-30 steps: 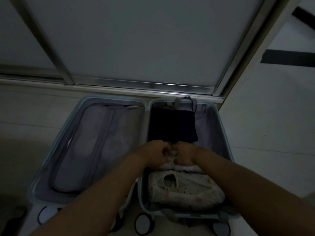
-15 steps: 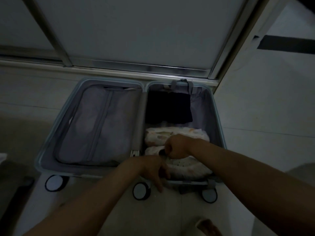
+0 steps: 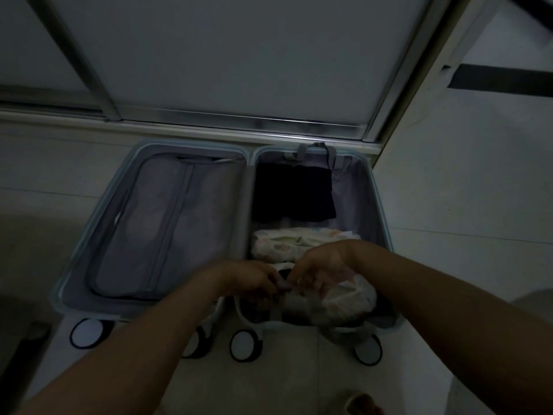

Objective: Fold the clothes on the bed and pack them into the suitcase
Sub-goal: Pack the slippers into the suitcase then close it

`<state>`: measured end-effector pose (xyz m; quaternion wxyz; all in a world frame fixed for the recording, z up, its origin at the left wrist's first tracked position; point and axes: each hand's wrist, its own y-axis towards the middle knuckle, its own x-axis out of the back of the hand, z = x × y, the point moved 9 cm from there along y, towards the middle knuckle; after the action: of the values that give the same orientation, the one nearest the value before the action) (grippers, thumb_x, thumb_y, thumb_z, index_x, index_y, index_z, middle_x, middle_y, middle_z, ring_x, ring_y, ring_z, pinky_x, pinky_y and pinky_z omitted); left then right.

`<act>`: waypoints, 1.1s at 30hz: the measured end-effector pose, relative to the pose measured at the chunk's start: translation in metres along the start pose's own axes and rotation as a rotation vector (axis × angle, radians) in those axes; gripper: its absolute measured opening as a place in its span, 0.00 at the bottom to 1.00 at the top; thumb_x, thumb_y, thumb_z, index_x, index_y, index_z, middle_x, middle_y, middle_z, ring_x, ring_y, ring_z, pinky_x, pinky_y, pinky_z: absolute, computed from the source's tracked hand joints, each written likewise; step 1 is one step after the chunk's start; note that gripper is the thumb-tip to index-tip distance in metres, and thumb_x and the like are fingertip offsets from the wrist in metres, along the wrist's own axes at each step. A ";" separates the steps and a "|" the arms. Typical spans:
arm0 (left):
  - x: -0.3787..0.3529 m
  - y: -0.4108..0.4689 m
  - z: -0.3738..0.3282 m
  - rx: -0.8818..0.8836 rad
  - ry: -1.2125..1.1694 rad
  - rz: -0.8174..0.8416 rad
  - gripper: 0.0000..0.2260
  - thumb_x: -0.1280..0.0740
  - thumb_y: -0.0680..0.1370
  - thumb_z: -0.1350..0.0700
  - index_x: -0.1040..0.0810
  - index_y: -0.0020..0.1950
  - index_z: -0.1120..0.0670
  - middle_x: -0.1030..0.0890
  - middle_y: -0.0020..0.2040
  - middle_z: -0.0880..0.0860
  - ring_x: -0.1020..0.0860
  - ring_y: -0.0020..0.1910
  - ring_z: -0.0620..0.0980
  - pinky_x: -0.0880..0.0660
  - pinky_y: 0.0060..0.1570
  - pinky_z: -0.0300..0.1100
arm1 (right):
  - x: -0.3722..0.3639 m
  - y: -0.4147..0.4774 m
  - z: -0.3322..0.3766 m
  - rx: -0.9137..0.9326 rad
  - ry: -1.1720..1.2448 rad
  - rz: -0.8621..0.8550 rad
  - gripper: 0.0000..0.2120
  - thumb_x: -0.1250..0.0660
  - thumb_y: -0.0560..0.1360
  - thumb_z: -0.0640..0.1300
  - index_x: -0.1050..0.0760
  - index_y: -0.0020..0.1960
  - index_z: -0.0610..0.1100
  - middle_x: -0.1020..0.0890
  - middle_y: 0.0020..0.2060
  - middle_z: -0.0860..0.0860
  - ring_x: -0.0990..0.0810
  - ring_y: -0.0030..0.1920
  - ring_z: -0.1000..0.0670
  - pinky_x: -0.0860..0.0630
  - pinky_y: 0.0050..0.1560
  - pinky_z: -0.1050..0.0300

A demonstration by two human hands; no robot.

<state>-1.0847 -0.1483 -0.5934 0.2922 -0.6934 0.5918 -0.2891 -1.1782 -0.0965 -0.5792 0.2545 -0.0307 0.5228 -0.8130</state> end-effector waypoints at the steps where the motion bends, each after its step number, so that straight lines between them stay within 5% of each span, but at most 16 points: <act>1: 0.004 0.002 0.000 -0.003 -0.085 -0.011 0.11 0.40 0.74 0.68 0.24 0.45 0.52 0.25 0.39 0.53 0.28 0.34 0.47 0.32 0.31 0.37 | 0.001 -0.002 0.002 0.006 0.026 0.004 0.10 0.34 0.76 0.45 0.15 0.42 0.45 0.17 0.38 0.48 0.21 0.37 0.49 0.25 0.49 0.51; 5: 0.016 -0.001 -0.022 -0.039 -0.177 0.005 0.12 0.31 0.69 0.60 0.24 0.52 0.54 0.27 0.37 0.52 0.31 0.32 0.45 0.37 0.32 0.38 | 0.025 -0.011 0.019 0.113 0.163 -0.058 0.09 0.34 0.77 0.45 0.21 0.52 0.41 0.29 0.27 0.50 0.32 0.30 0.51 0.27 0.49 0.49; 8: 0.037 0.001 -0.045 -0.132 0.068 -0.223 0.14 0.25 0.71 0.54 0.21 0.56 0.51 0.19 0.48 0.50 0.22 0.45 0.45 0.26 0.41 0.35 | 0.047 -0.019 0.031 0.125 0.085 -0.109 0.09 0.30 0.74 0.42 0.18 0.54 0.44 0.25 0.36 0.45 0.28 0.38 0.47 0.24 0.53 0.44; 11: 0.051 0.011 -0.055 -0.180 0.075 -0.352 0.06 0.28 0.73 0.53 0.18 0.50 0.47 0.19 0.49 0.49 0.21 0.48 0.45 0.25 0.47 0.37 | 0.073 -0.026 0.041 0.128 -0.216 -0.251 0.14 0.30 0.72 0.33 0.21 0.52 0.49 0.20 0.52 0.45 0.22 0.49 0.46 0.22 0.51 0.52; 14: 0.046 0.023 -0.057 -0.131 0.188 -0.268 0.03 0.30 0.73 0.53 0.18 0.44 0.46 0.19 0.46 0.49 0.21 0.47 0.49 0.24 0.50 0.43 | 0.101 -0.033 0.051 0.192 -0.379 -0.478 0.09 0.26 0.71 0.39 0.19 0.47 0.51 0.16 0.49 0.49 0.18 0.44 0.55 0.24 0.42 0.65; 18: 0.045 0.036 -0.072 -0.162 0.041 -0.237 0.04 0.32 0.77 0.60 0.18 0.47 0.53 0.20 0.39 0.48 0.22 0.37 0.43 0.25 0.36 0.35 | 0.133 -0.034 0.056 0.417 -0.144 -0.651 0.06 0.24 0.70 0.39 0.19 0.45 0.46 0.15 0.40 0.48 0.16 0.37 0.54 0.24 0.38 0.63; 22: 0.042 0.052 -0.093 -0.192 -0.372 -0.181 0.08 0.29 0.75 0.60 0.19 0.53 0.59 0.20 0.40 0.51 0.21 0.38 0.45 0.23 0.37 0.37 | 0.149 -0.033 0.062 0.516 -0.004 -0.771 0.11 0.24 0.70 0.39 0.24 0.48 0.42 0.21 0.32 0.49 0.23 0.29 0.56 0.27 0.29 0.65; 26: 0.069 0.066 -0.098 -0.153 -0.395 -0.301 0.11 0.26 0.73 0.52 0.18 0.52 0.56 0.20 0.35 0.49 0.23 0.30 0.43 0.28 0.29 0.36 | 0.158 -0.024 0.073 0.530 0.143 -0.798 0.15 0.23 0.70 0.41 0.24 0.53 0.42 0.19 0.41 0.48 0.21 0.38 0.55 0.25 0.32 0.66; 31: 0.097 0.078 -0.085 -0.095 -0.411 -0.387 0.06 0.31 0.78 0.54 0.18 0.46 0.56 0.22 0.32 0.50 0.27 0.23 0.41 0.32 0.24 0.33 | 0.176 -0.013 0.078 0.339 0.109 -0.611 0.17 0.28 0.75 0.46 0.28 0.60 0.43 0.18 0.48 0.42 0.15 0.41 0.42 0.18 0.37 0.51; 33: 0.109 0.082 -0.087 -0.114 -0.410 -0.416 0.09 0.34 0.79 0.52 0.17 0.49 0.56 0.23 0.32 0.49 0.26 0.26 0.42 0.30 0.28 0.34 | 0.217 -0.031 0.093 0.382 0.001 -0.868 0.12 0.30 0.76 0.45 0.25 0.57 0.43 0.17 0.49 0.42 0.16 0.43 0.43 0.18 0.42 0.50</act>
<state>-1.1891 -0.2719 -0.5910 0.3008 -0.8590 0.3808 -0.1631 -1.3494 -0.2613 -0.5575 -0.1080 -0.1988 0.3028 -0.9258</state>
